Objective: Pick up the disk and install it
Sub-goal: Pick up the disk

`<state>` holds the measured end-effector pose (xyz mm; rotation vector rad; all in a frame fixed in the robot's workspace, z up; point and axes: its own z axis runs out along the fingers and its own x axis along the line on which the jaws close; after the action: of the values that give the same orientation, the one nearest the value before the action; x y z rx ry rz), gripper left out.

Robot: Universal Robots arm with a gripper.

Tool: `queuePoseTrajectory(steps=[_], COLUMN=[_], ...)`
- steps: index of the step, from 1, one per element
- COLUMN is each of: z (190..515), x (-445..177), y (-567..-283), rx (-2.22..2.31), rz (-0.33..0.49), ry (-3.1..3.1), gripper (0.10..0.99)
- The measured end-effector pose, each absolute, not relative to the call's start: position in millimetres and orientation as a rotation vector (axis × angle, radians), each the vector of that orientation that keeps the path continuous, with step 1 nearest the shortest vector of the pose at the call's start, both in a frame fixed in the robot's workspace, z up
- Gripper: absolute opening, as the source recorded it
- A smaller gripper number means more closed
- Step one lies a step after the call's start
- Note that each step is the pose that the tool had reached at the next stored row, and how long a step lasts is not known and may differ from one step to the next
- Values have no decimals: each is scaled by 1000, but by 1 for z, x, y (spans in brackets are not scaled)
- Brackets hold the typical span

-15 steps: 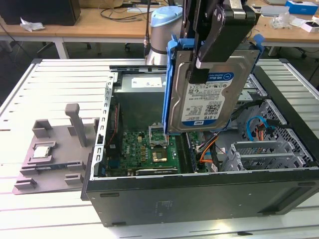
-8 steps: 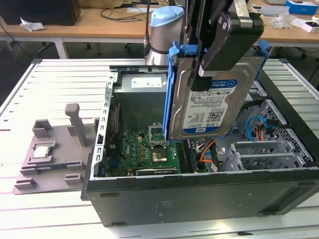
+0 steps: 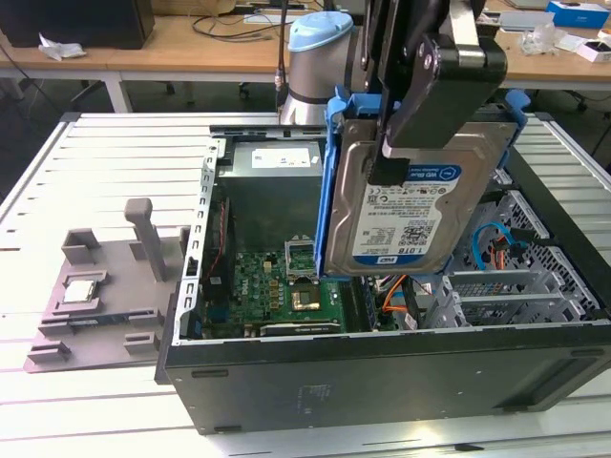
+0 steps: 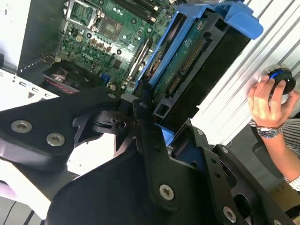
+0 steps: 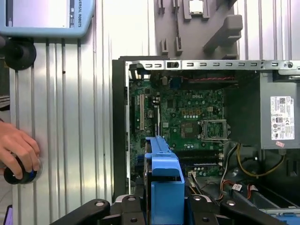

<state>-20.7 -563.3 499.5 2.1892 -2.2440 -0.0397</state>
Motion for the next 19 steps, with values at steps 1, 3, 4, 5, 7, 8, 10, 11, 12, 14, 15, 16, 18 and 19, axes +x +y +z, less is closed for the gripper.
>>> queuePoseTrajectory(steps=[1,3,4,5,7,8,10,11,12,14,15,16,18,19], z=[500,500,499,499,499,499,499,499,499,499,499,499,499,499], x=[-19,-12,-7,-4,21,33,36,38,40,44,47,49,54,56], y=[-563,-563,-563,-563,-563,-563,-563,-563,-563,-563,-563,-563,-563,-563], rx=[2189,2189,2189,2189,2189,2189,2189,2189,2189,2188,2188,2189,2189,2188], rz=[-40,-40,-40,-40,-40,-40,-40,-40,-40,-40,-40,-41,-41,-41], ry=[-2244,-2244,-2244,-2244,-2244,-2244,-2244,-2244,-2244,-2244,-2244,-2244,-2244,-2244], gripper=[369,369,369,369,369,369,369,369,369,369,369,369,369,369])
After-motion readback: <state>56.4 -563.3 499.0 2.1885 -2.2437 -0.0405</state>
